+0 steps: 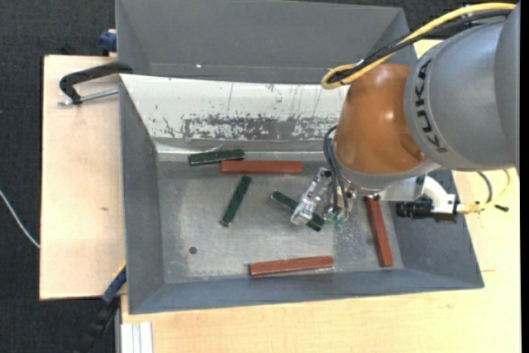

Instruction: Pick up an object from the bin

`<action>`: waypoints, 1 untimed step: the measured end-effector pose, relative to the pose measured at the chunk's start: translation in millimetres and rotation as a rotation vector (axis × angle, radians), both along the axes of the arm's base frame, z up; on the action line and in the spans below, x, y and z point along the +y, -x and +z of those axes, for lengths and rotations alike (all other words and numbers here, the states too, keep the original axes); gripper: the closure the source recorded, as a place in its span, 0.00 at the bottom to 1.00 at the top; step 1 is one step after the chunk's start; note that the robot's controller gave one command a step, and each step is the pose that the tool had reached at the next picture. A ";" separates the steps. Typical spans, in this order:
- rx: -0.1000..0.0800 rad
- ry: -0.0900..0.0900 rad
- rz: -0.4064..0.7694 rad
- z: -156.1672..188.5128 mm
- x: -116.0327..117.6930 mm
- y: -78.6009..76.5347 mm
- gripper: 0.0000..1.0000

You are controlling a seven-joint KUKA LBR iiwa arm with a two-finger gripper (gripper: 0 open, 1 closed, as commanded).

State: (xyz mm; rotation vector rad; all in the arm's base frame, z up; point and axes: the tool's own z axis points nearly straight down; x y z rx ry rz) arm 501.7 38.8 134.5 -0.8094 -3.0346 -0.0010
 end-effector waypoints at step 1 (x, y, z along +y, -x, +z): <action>-0.004 0.000 0.000 16.1 -0.1 -0.8 1.00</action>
Offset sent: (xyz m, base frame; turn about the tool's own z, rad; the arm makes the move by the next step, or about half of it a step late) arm 0.0000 -0.0001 0.0513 0.0000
